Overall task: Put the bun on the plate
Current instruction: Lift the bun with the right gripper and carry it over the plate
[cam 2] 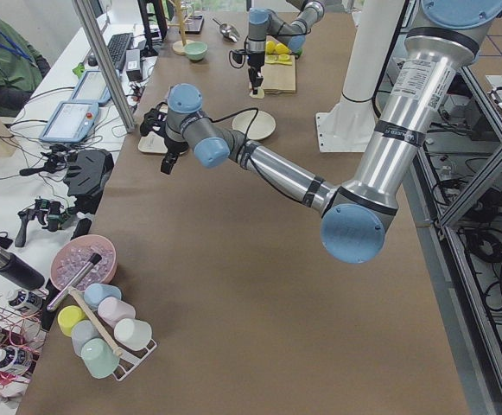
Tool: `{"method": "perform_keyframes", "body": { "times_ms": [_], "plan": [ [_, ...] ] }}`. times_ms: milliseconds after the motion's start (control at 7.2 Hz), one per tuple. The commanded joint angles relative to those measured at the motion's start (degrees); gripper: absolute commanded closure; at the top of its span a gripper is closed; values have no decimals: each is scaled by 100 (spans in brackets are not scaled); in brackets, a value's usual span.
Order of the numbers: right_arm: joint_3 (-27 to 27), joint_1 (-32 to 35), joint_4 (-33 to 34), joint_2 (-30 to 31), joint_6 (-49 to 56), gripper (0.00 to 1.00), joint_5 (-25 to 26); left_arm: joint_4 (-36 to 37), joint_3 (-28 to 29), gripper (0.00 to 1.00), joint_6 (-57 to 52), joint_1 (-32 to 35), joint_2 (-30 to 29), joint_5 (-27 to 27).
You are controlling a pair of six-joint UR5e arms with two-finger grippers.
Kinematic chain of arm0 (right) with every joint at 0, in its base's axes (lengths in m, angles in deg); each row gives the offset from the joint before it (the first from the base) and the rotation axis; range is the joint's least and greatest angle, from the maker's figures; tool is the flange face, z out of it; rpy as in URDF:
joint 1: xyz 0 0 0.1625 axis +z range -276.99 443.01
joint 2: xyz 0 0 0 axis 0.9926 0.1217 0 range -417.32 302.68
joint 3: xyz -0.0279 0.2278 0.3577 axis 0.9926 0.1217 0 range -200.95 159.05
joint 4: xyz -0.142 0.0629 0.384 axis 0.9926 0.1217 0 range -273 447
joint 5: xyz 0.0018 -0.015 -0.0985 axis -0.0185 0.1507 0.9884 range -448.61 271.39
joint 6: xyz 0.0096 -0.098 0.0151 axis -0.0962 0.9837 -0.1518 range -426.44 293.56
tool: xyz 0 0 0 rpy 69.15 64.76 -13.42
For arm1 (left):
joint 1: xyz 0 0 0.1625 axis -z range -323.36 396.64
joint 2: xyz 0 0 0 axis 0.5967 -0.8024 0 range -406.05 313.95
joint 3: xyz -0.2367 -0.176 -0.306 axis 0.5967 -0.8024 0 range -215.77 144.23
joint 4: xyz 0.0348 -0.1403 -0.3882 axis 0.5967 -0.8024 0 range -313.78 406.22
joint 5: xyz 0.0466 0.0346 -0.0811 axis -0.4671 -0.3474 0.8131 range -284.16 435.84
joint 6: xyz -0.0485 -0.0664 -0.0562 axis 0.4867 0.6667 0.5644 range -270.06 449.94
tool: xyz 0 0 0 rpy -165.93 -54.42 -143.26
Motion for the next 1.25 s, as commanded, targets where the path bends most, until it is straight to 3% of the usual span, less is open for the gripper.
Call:
{"method": "perform_keyframes", "body": {
  "times_ms": [0, 417, 556, 694, 1111],
  "plan": [
    [295, -187, 3, -357, -8, 100, 224, -155, 2, 3, 7, -9, 24, 9],
    [1110, -424, -284, -893, -8, 100, 487, -156, 29, 3, 7, -9, 24, 1],
    [1382, -425, -661, -893, -8, 86, 479, -156, 64, 3, -2, -9, 33, 1],
    [1437, -433, -752, -876, -16, 1, 479, -156, 99, 3, -19, -9, 41, 1],
    [1385, -407, -761, -911, 10, 0, 470, -156, 213, 3, -28, -18, 50, -8]
  ]
}}
